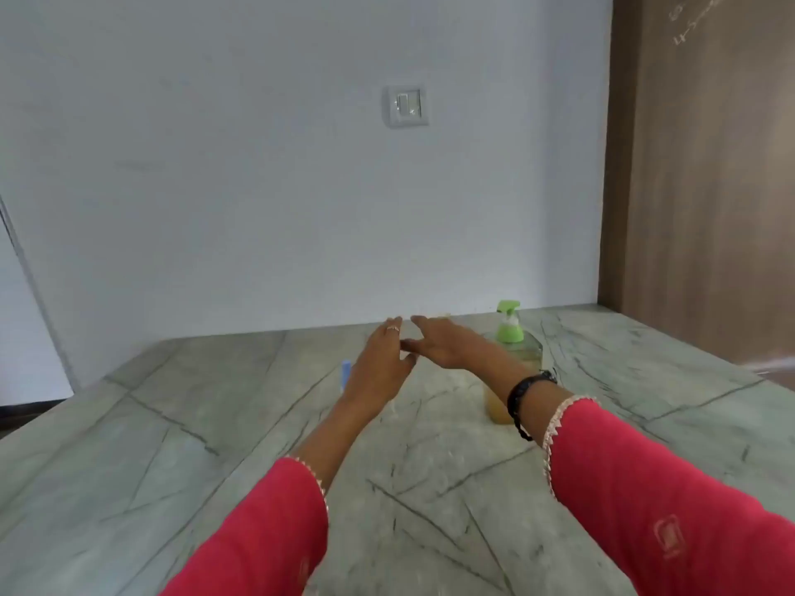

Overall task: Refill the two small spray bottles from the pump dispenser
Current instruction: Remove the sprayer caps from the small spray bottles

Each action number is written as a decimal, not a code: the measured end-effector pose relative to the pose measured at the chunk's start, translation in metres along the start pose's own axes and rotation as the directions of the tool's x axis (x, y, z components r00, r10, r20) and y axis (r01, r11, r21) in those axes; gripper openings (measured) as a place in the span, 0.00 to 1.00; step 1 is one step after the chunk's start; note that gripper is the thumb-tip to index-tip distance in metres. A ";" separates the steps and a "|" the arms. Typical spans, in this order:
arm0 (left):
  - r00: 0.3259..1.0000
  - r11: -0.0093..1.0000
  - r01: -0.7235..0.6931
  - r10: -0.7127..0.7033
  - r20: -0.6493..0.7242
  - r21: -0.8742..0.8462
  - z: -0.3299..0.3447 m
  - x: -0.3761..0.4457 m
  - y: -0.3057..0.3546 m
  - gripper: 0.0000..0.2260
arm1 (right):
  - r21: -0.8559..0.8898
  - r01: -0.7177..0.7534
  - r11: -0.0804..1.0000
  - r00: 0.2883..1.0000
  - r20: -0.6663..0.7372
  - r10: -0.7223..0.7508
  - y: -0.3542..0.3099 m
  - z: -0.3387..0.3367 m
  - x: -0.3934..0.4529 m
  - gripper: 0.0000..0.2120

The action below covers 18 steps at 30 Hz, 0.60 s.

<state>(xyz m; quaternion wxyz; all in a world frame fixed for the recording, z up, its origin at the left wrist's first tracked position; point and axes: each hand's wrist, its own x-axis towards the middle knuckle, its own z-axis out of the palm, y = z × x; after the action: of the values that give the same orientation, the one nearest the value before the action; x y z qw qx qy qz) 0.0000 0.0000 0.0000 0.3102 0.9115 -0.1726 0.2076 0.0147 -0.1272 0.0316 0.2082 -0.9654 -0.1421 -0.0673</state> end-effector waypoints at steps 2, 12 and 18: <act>0.998 0.996 0.045 -0.047 -0.034 -0.073 0.010 -0.015 -0.003 0.28 | 0.044 -0.015 0.999 1.000 0.007 0.014 0.004 0.010 -0.005 0.33; 0.981 0.976 0.101 -0.130 -0.142 -0.195 0.041 -0.047 -0.002 0.32 | 0.524 -0.011 0.852 0.999 -0.031 0.032 0.013 0.060 -0.014 0.26; 0.983 0.974 0.092 -0.122 -0.137 -0.206 0.043 -0.044 -0.008 0.32 | 0.560 0.051 0.827 0.993 -0.117 0.019 0.013 0.068 -0.012 0.16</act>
<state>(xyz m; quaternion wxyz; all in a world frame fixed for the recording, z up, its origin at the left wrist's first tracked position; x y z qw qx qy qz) -0.0227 -0.0133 -0.0558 0.4226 0.8658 -0.1194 0.2397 0.0118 -0.1133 -0.0378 0.4903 -0.8545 -0.1512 -0.0810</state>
